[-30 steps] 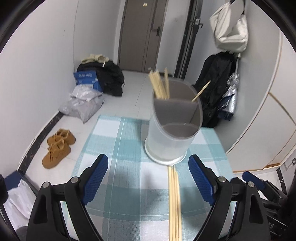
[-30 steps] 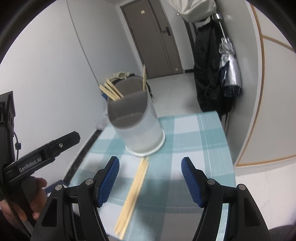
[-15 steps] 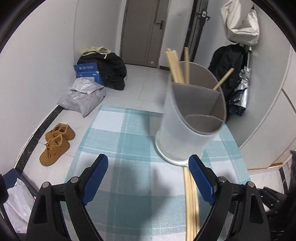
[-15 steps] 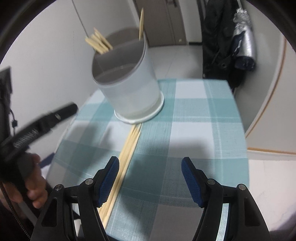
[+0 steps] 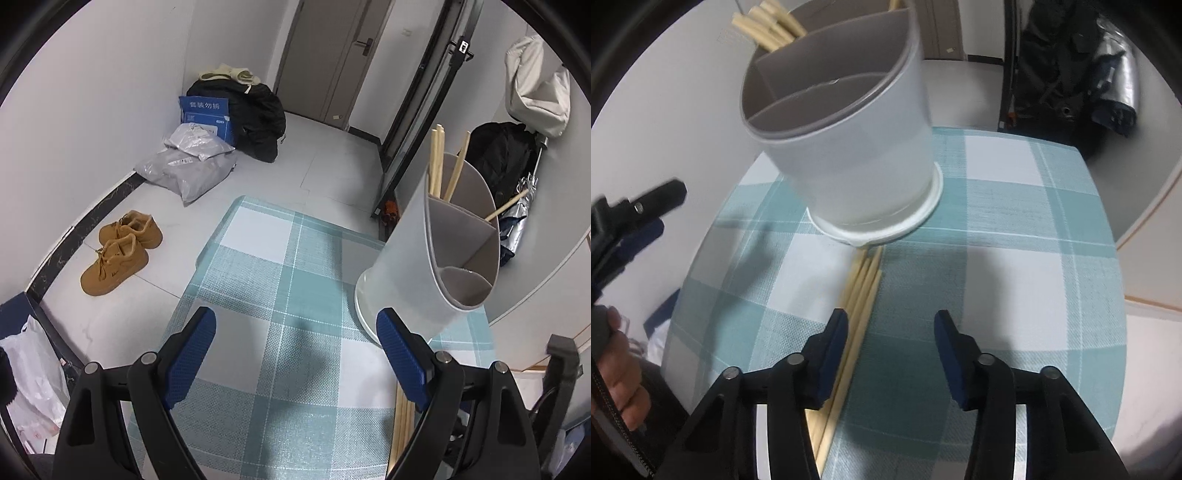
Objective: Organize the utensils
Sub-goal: 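Move both open grippers back down to the chopsticks on the cloth, then close the right gripper on one chopstick, then grasp a chopstick with the left gripper while the right gripper holds its chopstick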
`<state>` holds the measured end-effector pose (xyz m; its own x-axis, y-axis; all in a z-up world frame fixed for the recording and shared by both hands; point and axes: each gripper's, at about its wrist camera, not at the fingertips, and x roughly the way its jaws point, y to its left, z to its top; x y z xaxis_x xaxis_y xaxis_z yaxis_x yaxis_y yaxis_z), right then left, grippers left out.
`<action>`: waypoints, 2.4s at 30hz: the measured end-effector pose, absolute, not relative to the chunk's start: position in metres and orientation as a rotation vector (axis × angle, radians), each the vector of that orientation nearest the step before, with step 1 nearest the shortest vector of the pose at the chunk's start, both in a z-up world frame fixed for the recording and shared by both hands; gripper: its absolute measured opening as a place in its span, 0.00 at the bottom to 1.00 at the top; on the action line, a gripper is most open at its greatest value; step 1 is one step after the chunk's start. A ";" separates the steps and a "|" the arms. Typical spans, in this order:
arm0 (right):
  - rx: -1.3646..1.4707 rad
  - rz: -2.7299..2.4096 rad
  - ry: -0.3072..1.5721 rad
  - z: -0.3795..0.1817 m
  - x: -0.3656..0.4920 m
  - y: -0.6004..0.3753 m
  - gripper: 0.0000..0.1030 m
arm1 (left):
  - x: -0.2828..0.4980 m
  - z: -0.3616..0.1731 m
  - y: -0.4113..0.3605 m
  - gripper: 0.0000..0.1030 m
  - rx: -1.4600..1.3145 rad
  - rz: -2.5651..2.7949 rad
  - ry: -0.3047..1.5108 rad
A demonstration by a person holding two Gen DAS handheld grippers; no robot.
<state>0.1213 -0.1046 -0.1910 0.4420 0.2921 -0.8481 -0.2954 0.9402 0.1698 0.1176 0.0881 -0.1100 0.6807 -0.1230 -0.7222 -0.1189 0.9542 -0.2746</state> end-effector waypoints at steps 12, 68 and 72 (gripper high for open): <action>-0.152 0.362 1.074 -0.198 0.105 -0.084 0.24 | 0.118 -0.111 0.099 0.83 -0.346 0.050 0.856; 0.550 0.463 0.736 -0.139 0.131 -0.244 0.04 | 0.119 -0.164 0.008 0.83 0.039 -0.114 1.129; 0.568 0.460 0.720 -0.135 0.129 -0.253 0.04 | 0.123 -0.167 0.003 0.83 0.085 -0.099 1.147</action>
